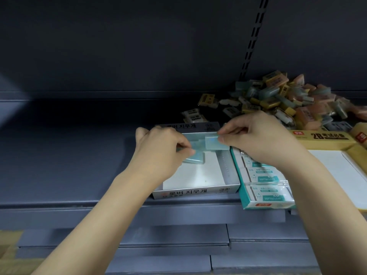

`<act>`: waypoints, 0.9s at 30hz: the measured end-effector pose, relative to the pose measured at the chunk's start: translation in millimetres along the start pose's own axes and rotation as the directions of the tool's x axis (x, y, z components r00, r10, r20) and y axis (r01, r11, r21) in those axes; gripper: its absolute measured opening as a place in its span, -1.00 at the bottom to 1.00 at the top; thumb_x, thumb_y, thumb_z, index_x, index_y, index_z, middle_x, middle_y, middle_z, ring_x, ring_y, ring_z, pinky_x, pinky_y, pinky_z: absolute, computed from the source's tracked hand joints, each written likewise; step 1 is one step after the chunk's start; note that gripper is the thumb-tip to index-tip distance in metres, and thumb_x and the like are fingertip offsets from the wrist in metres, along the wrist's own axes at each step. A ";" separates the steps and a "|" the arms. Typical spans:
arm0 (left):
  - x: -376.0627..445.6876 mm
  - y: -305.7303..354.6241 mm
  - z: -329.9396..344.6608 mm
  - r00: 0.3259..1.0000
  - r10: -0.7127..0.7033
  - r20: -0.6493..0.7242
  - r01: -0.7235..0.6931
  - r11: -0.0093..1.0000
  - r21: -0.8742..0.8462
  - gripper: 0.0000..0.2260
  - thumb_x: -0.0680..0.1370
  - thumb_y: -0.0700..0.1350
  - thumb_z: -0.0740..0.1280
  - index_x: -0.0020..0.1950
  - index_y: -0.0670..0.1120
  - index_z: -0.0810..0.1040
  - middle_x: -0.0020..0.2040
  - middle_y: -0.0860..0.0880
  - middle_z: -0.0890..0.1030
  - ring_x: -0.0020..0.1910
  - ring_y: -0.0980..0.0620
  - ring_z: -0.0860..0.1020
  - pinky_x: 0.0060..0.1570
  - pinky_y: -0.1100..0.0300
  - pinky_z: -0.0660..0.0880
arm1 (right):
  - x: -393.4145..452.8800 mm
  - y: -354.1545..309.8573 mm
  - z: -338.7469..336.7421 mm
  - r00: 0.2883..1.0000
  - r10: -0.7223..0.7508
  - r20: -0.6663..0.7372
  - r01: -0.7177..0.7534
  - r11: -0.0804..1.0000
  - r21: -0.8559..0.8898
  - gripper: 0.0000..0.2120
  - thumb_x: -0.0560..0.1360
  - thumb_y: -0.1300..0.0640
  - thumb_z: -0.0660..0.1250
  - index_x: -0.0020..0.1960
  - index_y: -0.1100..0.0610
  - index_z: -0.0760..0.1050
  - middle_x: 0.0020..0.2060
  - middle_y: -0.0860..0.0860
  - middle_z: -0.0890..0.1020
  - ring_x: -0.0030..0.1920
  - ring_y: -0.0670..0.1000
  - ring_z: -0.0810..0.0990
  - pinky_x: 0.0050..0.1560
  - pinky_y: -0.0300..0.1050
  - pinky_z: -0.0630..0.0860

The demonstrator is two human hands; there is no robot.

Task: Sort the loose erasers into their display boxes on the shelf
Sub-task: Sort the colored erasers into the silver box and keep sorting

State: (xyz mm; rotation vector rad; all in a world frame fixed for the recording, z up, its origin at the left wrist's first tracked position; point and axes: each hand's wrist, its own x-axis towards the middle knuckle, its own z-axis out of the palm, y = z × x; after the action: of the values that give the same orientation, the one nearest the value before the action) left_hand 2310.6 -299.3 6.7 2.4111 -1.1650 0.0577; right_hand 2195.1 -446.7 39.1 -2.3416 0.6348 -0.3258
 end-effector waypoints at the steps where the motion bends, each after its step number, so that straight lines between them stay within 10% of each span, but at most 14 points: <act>1: -0.2 -0.1 0.5 1.000 0.006 -0.005 -0.006 1.000 0.013 -0.89 0.51 0.10 0.31 -0.15 0.15 0.61 -0.23 0.23 0.49 0.06 0.14 0.42 -0.13 0.17 0.01 | -0.5 -1.0 -0.6 1.000 0.001 0.002 -0.001 1.000 -0.005 -0.91 0.45 0.10 0.40 -0.20 -0.08 0.60 -0.32 -0.18 0.59 -0.38 -0.40 0.46 -0.44 -0.55 0.30; 10: -1.8 1.4 6.9 0.996 0.063 -0.062 -0.058 0.995 0.086 -0.85 0.54 0.11 0.25 -0.08 0.12 0.58 -0.08 0.16 0.53 0.06 0.10 0.41 -0.13 0.18 0.01 | 3.1 -9.2 0.5 1.000 0.015 0.027 -0.013 0.999 -0.045 -0.92 0.42 0.19 0.40 -0.22 0.05 0.62 -0.38 -0.11 0.59 -0.51 -0.29 0.46 -0.54 -0.46 0.32; 18: -3.3 -11.1 -9.0 0.961 0.217 0.173 -0.246 0.954 0.170 -0.74 0.51 0.16 0.26 0.18 0.22 0.52 0.15 0.20 0.46 0.14 0.12 0.35 0.02 0.13 0.04 | 9.7 -19.5 1.8 0.995 0.056 0.085 -0.037 0.978 -0.203 -0.94 0.41 0.19 0.40 -0.24 0.09 0.62 -0.46 -0.12 0.49 -0.40 -0.16 0.44 -0.38 -0.33 0.42; 27: -7.9 -0.2 2.3 0.995 0.074 0.066 -0.083 0.986 0.143 -0.76 0.43 0.21 0.34 0.03 0.16 0.56 0.09 0.21 0.52 0.10 0.12 0.37 -0.13 0.16 0.00 | 8.0 -22.7 -4.0 0.993 0.072 0.092 -0.052 0.976 -0.211 -0.93 0.40 0.21 0.40 -0.24 0.09 0.62 -0.45 -0.12 0.52 -0.37 -0.15 0.47 -0.30 -0.29 0.46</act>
State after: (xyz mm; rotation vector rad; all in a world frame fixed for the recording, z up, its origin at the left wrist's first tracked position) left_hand 2305.3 -294.4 2.7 2.5084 -1.3254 0.0986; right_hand 2208.4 -438.4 57.7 -2.5126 0.7223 -0.1181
